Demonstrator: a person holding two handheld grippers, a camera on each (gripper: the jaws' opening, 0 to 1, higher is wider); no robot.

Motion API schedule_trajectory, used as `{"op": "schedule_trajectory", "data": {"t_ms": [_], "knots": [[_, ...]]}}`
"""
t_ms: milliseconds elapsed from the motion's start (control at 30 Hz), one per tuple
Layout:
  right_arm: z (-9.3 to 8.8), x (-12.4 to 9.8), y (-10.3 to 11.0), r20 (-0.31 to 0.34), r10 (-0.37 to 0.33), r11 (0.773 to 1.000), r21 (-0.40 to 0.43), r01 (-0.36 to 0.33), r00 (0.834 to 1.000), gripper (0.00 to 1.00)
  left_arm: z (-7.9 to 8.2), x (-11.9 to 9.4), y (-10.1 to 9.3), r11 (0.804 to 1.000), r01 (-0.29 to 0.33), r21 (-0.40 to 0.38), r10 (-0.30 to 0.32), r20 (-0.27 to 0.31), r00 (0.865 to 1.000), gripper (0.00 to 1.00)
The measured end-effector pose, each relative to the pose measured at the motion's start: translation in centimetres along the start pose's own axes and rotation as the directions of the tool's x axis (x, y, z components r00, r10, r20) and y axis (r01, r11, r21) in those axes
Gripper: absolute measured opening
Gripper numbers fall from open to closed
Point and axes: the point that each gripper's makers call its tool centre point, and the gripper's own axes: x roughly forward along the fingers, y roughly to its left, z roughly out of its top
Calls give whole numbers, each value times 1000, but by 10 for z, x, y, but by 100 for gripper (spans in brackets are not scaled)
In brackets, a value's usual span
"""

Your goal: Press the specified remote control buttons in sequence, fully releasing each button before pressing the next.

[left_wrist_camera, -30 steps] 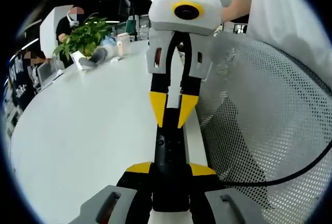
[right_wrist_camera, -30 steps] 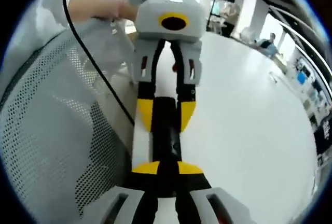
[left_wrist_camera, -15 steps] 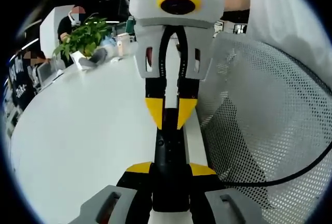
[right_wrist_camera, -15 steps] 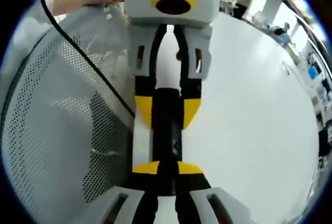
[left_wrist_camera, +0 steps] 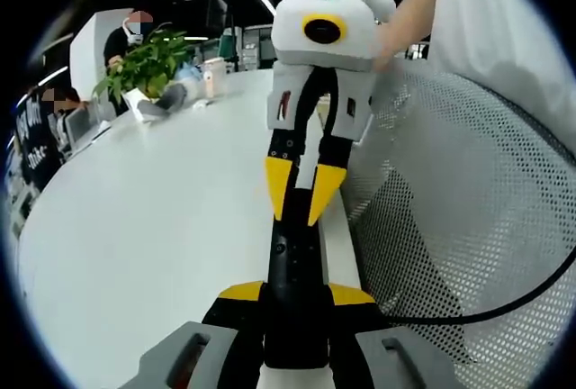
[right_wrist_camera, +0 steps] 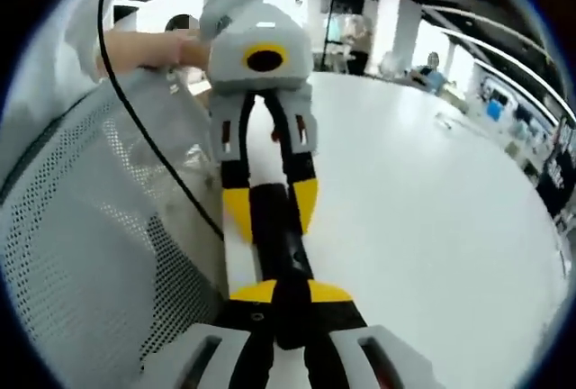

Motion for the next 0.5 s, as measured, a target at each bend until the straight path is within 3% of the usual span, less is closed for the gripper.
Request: {"op": "schedule_trajectory", "data": {"t_ms": [133,300,500], "knots": [[1,3,2,-38,4,998,-69,-6,999,7,0,0,0,1000,0,0,0,-1,1000,25],[2,4,0,-58,10,1000,-21,-11,998,7,0,0,0,1000,0,1,0,-3,1000,25],[0,6,3,-198,21,989,-140,-50,980,7,0,0,0,1000,1,4,-1,-5,1000,25]]}}
